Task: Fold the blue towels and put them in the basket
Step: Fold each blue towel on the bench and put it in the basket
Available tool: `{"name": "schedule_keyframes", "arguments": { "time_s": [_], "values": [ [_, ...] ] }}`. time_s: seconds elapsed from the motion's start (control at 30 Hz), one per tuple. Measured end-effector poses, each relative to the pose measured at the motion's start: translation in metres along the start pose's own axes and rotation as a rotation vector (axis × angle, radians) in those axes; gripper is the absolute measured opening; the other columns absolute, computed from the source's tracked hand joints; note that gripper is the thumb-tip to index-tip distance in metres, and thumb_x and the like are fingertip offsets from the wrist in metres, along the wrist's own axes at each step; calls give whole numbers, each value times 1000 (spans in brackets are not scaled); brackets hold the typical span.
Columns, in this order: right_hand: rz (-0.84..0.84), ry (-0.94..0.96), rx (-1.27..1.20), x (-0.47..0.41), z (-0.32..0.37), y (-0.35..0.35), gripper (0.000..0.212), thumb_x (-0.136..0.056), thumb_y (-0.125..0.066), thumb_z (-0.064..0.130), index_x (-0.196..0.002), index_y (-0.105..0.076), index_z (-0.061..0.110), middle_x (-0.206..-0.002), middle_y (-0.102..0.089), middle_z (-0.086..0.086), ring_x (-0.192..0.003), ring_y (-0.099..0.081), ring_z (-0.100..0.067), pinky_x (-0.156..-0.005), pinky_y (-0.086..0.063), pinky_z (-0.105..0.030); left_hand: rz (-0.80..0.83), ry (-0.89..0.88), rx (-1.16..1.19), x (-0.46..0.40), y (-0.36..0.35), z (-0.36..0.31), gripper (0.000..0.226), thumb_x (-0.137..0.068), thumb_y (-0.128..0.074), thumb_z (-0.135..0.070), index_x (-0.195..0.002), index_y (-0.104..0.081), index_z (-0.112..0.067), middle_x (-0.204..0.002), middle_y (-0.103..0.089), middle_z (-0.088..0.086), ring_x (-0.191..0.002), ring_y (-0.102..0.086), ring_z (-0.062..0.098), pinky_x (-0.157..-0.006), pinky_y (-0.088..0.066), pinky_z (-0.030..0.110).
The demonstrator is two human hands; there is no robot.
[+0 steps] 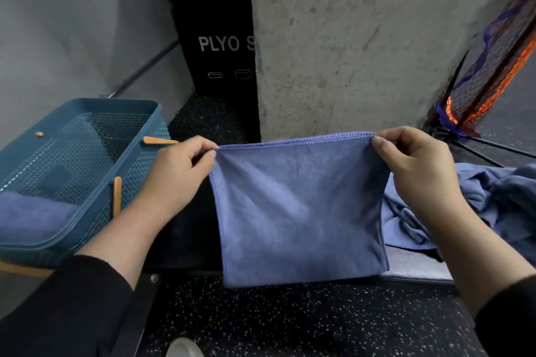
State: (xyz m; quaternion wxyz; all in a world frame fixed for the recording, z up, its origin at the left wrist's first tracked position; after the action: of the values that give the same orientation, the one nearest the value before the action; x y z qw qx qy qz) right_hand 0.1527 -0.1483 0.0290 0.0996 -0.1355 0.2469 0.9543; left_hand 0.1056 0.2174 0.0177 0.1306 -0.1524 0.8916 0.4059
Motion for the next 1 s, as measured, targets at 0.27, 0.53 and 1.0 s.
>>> {"name": "schedule_keyframes", "arguments": {
  "time_s": [0.27, 0.53, 1.0],
  "values": [
    [-143, 125, -109, 13, 31, 15, 6, -95, -65, 27, -94, -65, 33, -78, -64, 18, -72, -58, -5, -75, -55, -50, -229, -117, 48, -2, 44, -25, 16, -97, -61, -11, -104, -74, -19, -96, -66, -13, -95, -59, 2, -88, -41, 9],
    [-131, 157, 16, 23, 55, 21, 6, -96, -59, 34, -95, -65, 32, -77, -63, 22, -77, -62, -15, -77, -55, -41, -274, -62, 55, 9, 71, -26, 20, -100, -57, -20, -114, -72, -19, -99, -67, -3, -92, -60, 10, -89, -49, 24],
    [-72, 109, -187, 34, 72, 28, 14, -95, -65, 33, -87, -64, 22, -72, -62, 14, -60, -50, 4, -59, -41, -17, -299, 57, 194, 20, 89, -17, 42, -103, -47, -38, -74, -51, -8, -64, -44, -4, -61, -34, 9, -57, -32, 36]
  ]
}}
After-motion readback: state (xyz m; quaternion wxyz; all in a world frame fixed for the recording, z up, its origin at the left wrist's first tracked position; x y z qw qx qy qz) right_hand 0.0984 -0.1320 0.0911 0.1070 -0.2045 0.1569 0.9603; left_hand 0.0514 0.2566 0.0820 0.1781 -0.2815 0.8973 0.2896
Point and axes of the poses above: each hand's wrist, its own x-axis away from the middle knuckle, its own y-axis out of the back of the hand, z = x × y, the point moved 9 cm from there along -x, towards the middle knuckle
